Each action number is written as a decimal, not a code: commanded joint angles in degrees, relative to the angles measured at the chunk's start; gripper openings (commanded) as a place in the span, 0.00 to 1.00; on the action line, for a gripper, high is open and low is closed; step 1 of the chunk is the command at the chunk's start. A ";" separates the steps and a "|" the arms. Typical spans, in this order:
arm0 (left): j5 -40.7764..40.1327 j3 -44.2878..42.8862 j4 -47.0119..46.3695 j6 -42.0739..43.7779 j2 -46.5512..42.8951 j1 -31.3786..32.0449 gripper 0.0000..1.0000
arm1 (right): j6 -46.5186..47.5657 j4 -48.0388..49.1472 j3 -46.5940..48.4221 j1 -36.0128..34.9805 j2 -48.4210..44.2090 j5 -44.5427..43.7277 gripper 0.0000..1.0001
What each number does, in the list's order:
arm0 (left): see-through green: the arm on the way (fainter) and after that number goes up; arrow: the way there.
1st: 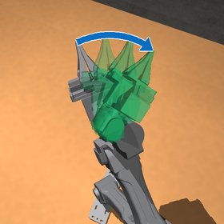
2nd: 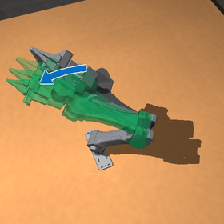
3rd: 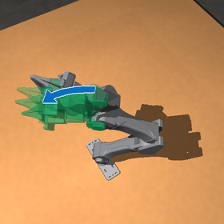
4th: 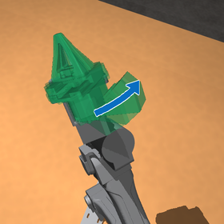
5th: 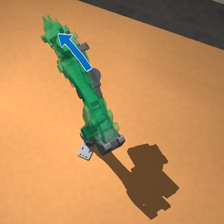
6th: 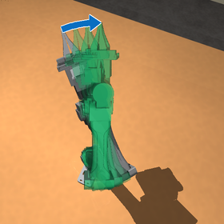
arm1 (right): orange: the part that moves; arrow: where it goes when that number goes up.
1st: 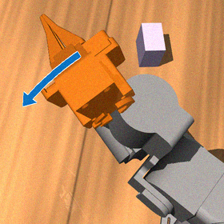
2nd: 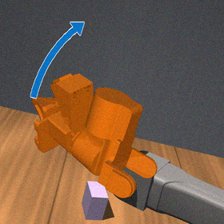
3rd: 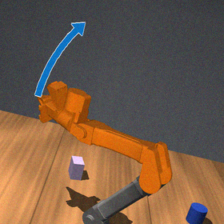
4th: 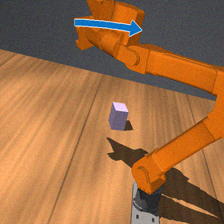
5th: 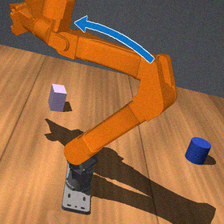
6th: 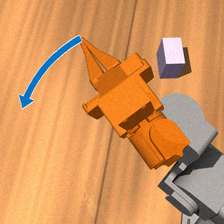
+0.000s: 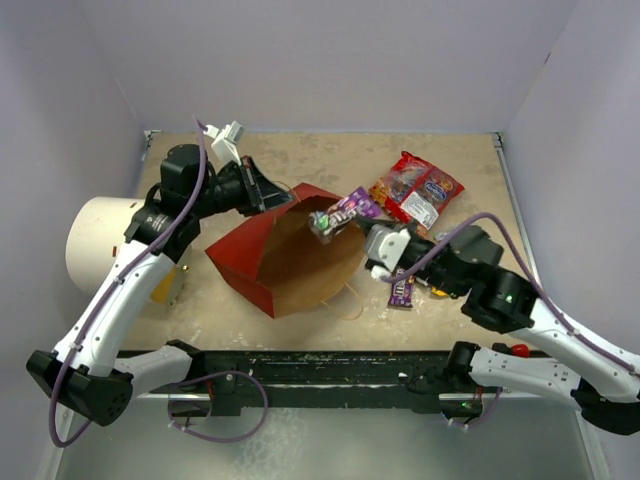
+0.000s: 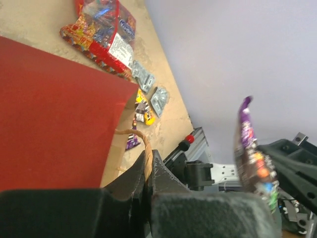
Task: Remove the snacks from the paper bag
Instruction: Place the snack at the center of the board.
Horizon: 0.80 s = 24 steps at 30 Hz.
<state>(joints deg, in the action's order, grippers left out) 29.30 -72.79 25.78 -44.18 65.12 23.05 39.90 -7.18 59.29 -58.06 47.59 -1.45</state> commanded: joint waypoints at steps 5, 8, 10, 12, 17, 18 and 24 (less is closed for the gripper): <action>1.44 -8.25 -6.19 -8.96 2.59 -0.79 0.00 | -4.78 9.34 6.99 3.38 1.79 -20.67 0.00; 3.86 -8.75 -9.37 -13.13 3.53 -0.76 0.00 | -9.19 11.18 8.35 7.33 3.25 -23.06 0.00; 3.82 -8.18 -9.84 -14.42 3.30 -0.81 0.00 | -12.49 10.50 9.57 9.93 4.08 -23.95 0.00; 2.15 -7.08 -7.30 -12.80 2.46 -1.60 0.00 | -14.23 9.69 9.96 12.26 4.32 -24.35 0.00; -1.41 -2.36 3.19 -6.36 -1.18 -6.63 0.00 | -18.90 6.73 8.75 16.48 4.16 -27.10 0.00; -1.65 -1.60 5.27 -4.94 -2.11 -8.08 0.00 | -19.93 6.28 8.30 17.17 4.03 -27.56 0.00; -7.39 -1.44 16.02 4.14 -5.20 -10.83 0.00 | -24.20 4.64 4.71 19.80 2.75 -27.51 0.00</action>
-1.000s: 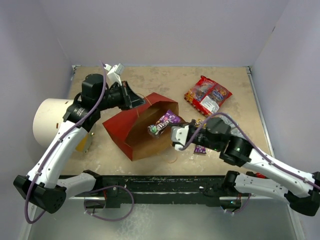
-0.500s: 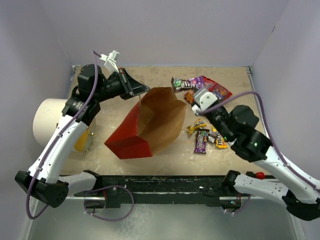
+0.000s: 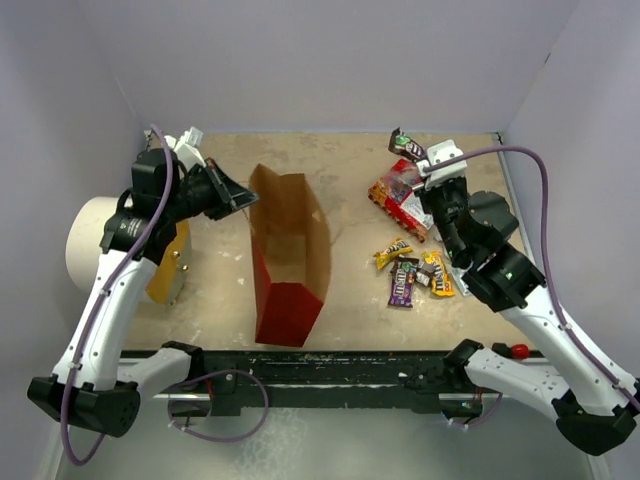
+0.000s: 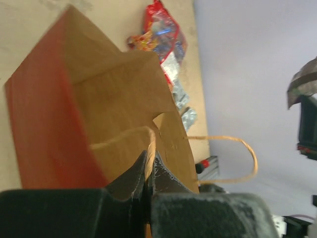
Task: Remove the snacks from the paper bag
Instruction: Place the snack at the center of the board.
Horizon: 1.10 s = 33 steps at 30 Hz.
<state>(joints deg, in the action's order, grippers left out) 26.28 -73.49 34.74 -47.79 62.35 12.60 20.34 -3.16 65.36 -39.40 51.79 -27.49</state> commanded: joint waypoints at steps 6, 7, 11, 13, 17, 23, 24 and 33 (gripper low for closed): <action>-9.60 -0.89 13.62 10.12 -2.69 -0.38 0.01 | -7.49 -1.05 -4.68 2.25 -0.41 0.27 0.00; -10.19 -1.00 14.23 10.16 -2.81 -0.38 0.06 | -8.19 -1.27 -5.35 2.35 -0.04 1.00 0.00; -11.94 -2.21 16.24 10.88 -3.59 -0.43 0.33 | -12.72 -1.98 -8.78 2.81 2.41 1.63 0.00; -13.71 -3.16 17.49 11.49 -3.89 -0.39 0.43 | -15.44 -1.90 -10.79 3.48 3.78 3.22 0.00; -17.29 -4.73 20.21 13.33 -4.22 -0.41 0.60 | -20.10 -1.01 -14.40 4.87 7.59 5.64 0.00; -19.14 -9.86 21.97 15.74 -3.23 -0.39 0.89 | -37.18 -7.55 -14.19 11.71 16.65 4.58 0.00; -19.24 -10.90 22.05 16.16 -3.06 -0.38 0.91 | -40.43 -9.74 -13.80 13.18 17.82 3.79 0.00; -20.18 -17.84 23.41 18.11 -1.90 -0.38 0.99 | -53.15 -19.09 -11.88 17.51 23.86 2.31 0.00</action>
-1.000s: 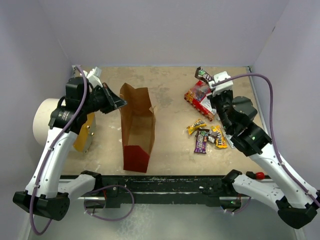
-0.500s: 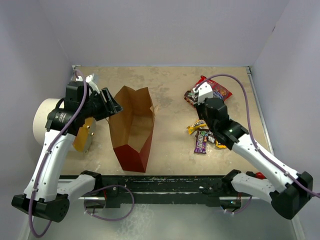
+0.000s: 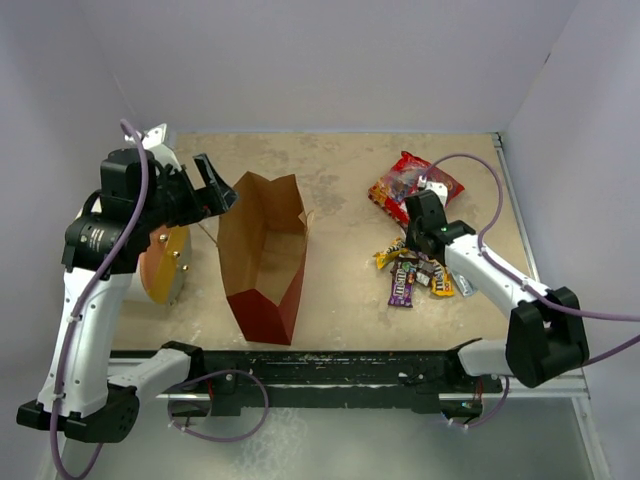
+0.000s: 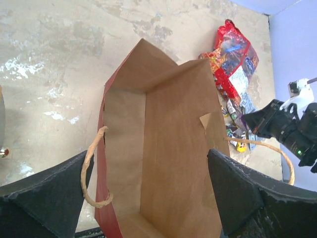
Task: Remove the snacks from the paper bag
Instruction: Place the snack at the center of the board, then reset both arms
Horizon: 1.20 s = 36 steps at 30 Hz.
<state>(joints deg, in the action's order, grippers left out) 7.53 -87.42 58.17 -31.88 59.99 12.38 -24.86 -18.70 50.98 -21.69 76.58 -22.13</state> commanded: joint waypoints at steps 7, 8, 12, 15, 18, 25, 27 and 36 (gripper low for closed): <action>-2.36 -8.47 1.30 4.15 0.22 -0.17 0.99 | -7.44 -5.56 1.56 0.07 -2.00 -5.12 0.07; -2.59 -9.17 1.36 4.59 0.11 -0.17 0.99 | -6.28 -5.61 1.84 0.07 -3.08 -4.80 0.14; -3.88 -11.17 0.41 6.70 -0.85 -0.17 0.99 | -4.29 -6.99 4.01 0.07 -9.35 -4.63 0.63; -4.38 -11.99 -0.75 8.54 -1.38 -0.17 0.99 | -4.94 -10.67 9.50 0.07 -13.37 -3.96 1.00; -5.22 -12.93 -1.44 10.13 -1.82 -0.21 0.99 | -6.85 -16.66 16.25 0.07 -16.55 -4.92 1.00; -7.82 -14.24 -3.88 11.73 -3.91 -0.17 0.99 | -7.61 -19.88 26.91 0.03 -26.14 2.48 1.00; -8.47 -13.10 -5.75 11.56 -5.45 -0.17 0.99 | -8.91 -17.38 27.41 0.02 -30.66 3.47 1.00; -12.69 -1.71 -17.28 7.67 -16.75 -0.17 0.99 | -14.72 -8.06 23.68 0.07 -45.37 0.68 1.00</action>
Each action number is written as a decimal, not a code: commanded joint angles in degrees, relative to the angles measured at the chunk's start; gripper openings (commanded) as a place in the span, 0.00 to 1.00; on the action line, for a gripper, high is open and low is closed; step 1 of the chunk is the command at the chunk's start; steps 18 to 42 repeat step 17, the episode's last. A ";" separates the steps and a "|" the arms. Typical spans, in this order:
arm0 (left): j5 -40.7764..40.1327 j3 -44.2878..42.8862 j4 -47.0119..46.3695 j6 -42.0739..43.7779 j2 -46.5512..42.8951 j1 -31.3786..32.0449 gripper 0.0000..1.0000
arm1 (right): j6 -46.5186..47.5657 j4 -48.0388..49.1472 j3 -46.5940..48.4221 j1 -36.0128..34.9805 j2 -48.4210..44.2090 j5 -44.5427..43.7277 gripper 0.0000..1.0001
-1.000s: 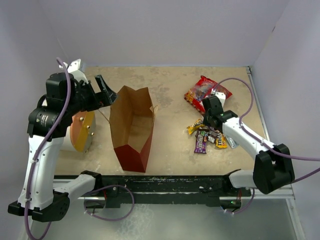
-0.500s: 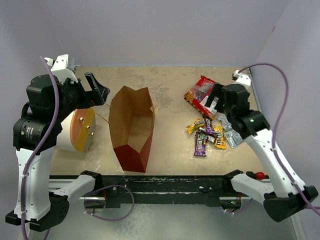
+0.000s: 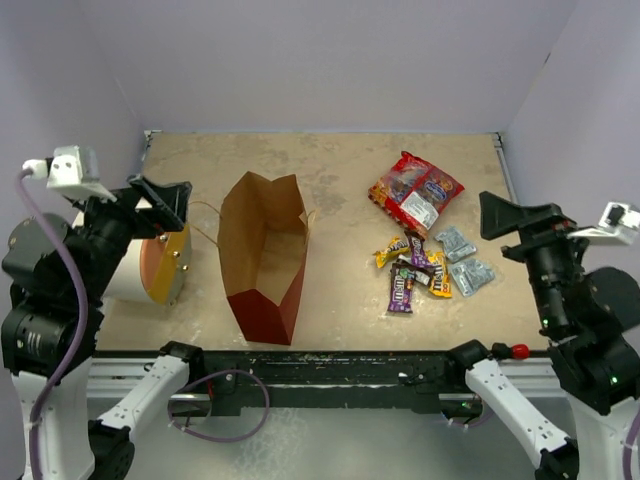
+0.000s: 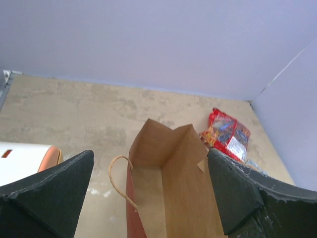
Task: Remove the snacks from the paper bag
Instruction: Reset both arms
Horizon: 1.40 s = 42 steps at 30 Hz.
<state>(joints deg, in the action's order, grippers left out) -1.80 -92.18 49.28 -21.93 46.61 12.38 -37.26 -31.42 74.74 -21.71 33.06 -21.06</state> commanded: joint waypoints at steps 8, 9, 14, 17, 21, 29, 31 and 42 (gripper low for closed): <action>-4.86 5.23 -12.27 -5.19 -6.30 -0.17 0.99 | 2.03 -2.11 9.80 0.09 1.51 -5.37 1.00; -4.54 5.18 -12.01 -5.30 -6.17 -0.17 0.99 | 2.62 -2.57 10.29 0.09 1.74 -5.73 1.00; -4.04 5.26 -11.09 -6.22 -5.68 -0.17 0.99 | 3.01 -4.61 10.74 0.09 2.10 -8.21 1.00; -3.84 5.49 -10.83 -6.36 -5.82 -0.17 0.99 | 3.75 -4.56 9.98 0.09 2.46 -8.01 1.00; -3.84 5.49 -10.83 -6.36 -5.82 -0.17 0.99 | 3.75 -4.56 9.98 0.09 2.46 -8.01 1.00; -3.84 5.49 -10.83 -6.36 -5.82 -0.17 0.99 | 3.75 -4.56 9.98 0.09 2.46 -8.01 1.00; -3.84 5.49 -10.83 -6.36 -5.82 -0.17 0.99 | 3.75 -4.56 9.98 0.09 2.46 -8.01 1.00; -3.84 5.49 -10.83 -6.36 -5.82 -0.17 0.99 | 3.75 -4.56 9.98 0.09 2.46 -8.01 1.00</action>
